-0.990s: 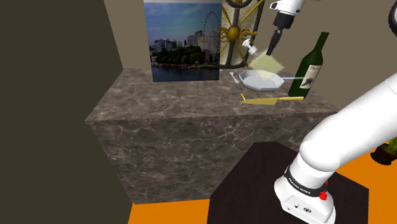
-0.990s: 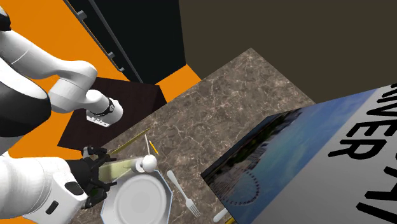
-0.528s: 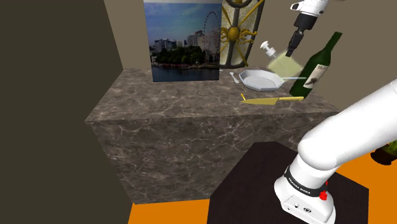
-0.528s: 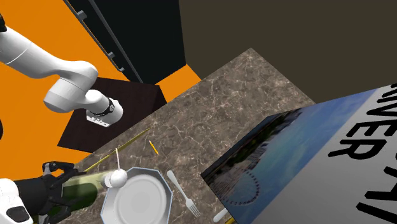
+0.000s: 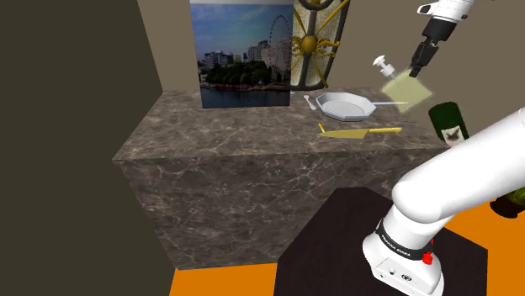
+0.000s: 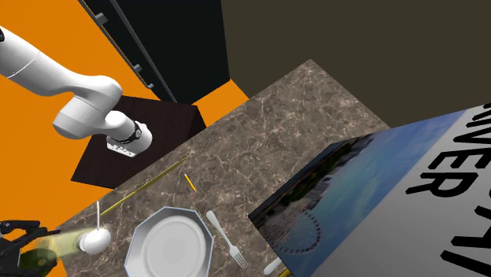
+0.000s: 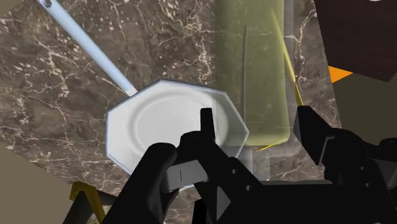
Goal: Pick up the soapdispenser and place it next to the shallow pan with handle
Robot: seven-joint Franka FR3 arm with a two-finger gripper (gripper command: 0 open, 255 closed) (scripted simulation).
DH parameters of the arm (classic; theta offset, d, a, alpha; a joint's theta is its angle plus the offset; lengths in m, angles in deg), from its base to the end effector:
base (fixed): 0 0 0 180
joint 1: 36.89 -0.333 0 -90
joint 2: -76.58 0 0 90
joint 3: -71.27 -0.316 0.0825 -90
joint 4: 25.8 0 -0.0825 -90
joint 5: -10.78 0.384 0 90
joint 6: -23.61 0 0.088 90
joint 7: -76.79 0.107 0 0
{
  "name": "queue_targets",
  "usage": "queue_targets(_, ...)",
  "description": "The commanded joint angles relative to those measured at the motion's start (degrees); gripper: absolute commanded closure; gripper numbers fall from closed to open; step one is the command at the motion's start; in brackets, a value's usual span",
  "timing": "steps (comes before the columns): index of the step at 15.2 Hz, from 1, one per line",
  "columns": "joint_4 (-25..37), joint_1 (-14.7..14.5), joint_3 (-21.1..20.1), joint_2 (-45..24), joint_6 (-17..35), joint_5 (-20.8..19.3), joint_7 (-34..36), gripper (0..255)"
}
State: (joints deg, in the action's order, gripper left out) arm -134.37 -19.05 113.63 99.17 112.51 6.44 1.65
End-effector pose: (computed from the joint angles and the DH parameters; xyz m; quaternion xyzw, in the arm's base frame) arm 0.1716 -0.4295 0.6093 -0.9838 -0.1519 -0.0763 0.0574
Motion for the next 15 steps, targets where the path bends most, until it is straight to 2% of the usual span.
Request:
queue_targets(1,1.52,0.56,2.56,-0.61,-0.98,-0.49,-3.27,255)
queue_targets(8,8.33,0.81,13.7,-6.05,-3.42,0.26,-15.57,255)
queue_targets(15,2.01,1.55,13.47,-4.65,1.93,-0.85,-15.35,255)
